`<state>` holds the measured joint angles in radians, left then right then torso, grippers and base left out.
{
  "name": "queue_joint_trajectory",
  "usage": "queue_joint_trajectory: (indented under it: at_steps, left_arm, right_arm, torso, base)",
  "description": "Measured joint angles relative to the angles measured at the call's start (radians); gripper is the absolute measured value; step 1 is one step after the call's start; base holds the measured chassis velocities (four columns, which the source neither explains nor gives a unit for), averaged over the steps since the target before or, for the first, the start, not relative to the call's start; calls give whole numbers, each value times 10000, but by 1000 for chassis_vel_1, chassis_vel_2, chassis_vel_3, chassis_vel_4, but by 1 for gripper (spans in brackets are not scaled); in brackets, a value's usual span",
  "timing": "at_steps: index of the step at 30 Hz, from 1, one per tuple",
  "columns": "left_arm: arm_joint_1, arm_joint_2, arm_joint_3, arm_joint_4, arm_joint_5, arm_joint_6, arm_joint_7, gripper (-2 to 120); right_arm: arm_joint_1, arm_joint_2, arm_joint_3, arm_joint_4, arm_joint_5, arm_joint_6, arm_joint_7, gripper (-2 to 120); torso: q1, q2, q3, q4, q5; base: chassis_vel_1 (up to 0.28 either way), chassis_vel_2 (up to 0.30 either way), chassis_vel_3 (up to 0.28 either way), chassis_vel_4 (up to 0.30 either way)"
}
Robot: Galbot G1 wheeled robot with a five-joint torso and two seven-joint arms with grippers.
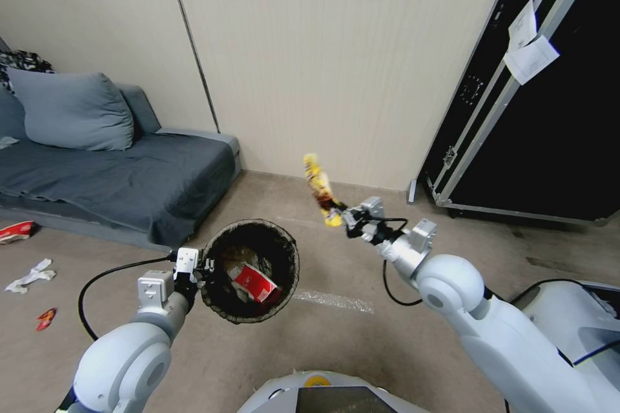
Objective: Pick up the trash bin, then pick up the garbage from the floor and place it into the trash bin.
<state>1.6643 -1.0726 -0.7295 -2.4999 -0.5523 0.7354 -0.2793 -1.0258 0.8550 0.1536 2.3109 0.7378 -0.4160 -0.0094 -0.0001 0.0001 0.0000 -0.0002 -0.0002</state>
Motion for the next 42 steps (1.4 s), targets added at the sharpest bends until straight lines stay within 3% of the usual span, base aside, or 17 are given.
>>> queue_joint_trajectory:
  at_steps: [9,12,26,42]
  left_arm:
    - [-63,22,-3,0,-18,0,1,1]
    - [-91,56,-27,0,-73,0,-7,1]
    - [-135,98,3,0,-119,0,-22,1]
    - [-170,53,-37,0,-151,0,-20,1]
  right_arm:
    - [1318,462,-3309,-6,-42,-452,474,0]
    - [1613,566,-3938,-174,-105,-500,544,0]
    - [1935,965,-5088,-846,-173,-816,946,0]
    - [1956,996,-5036,-582,710,-633,1880,59]
  torso:
    - [0,0,0,1,1]
    - [0,0,0,2,0]
    - [0,-1,0,1,2]
    - [0,0,0,1,2]
  base:
    - [0,0,0,0]
    - [0,0,0,0]
    - [0,0,0,0]
    - [0,0,0,0]
